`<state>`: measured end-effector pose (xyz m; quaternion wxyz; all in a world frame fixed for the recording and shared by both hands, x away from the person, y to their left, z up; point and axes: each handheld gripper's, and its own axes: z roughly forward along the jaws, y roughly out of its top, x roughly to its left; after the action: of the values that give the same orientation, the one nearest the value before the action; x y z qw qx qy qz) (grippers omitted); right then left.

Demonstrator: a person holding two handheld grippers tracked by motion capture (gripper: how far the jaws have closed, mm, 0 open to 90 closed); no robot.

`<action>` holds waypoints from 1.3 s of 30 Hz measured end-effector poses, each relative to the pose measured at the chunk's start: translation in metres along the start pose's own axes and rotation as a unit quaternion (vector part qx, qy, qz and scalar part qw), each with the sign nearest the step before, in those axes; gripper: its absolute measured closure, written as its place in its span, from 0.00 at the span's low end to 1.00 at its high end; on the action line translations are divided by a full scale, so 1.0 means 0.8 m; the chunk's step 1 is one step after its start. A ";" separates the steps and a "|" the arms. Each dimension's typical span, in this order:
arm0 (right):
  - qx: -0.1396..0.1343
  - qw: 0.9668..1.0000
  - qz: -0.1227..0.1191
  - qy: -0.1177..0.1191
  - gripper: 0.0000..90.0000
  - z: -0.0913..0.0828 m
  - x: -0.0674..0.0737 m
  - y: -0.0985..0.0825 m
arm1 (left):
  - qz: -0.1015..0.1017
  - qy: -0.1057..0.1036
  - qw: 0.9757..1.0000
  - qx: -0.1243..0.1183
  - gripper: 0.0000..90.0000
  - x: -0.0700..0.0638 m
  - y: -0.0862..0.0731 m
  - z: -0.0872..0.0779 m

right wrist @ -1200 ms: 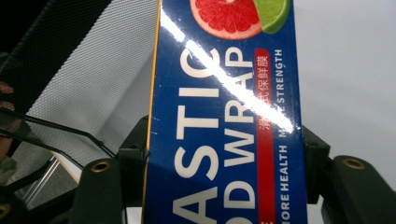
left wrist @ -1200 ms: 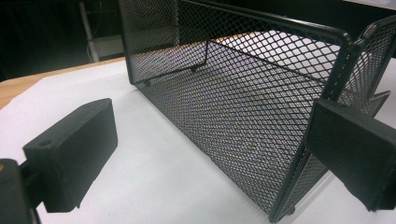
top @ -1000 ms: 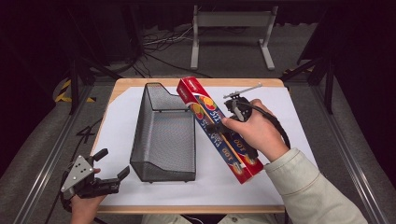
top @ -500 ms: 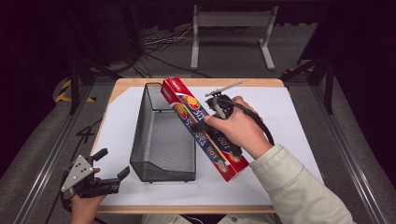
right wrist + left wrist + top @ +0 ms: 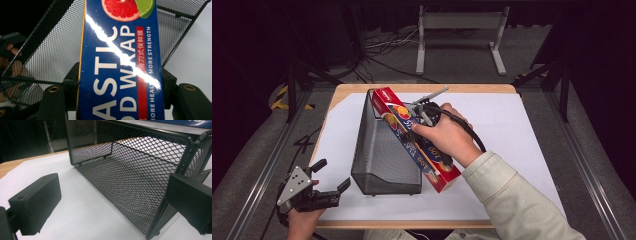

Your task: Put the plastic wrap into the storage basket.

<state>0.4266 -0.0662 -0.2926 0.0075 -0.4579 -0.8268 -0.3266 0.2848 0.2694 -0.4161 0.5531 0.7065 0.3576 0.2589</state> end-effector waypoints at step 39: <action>0.081 0.992 0.052 -0.079 0.43 0.084 0.020 0.022 | -0.006 -0.003 1.000 -0.004 0.02 0.003 -0.001 -0.001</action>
<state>0.4500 -0.0109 -0.3306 -0.0037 -0.5225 -0.8235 -0.2209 0.2853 0.2718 -0.4167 0.5582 0.7030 0.3595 0.2549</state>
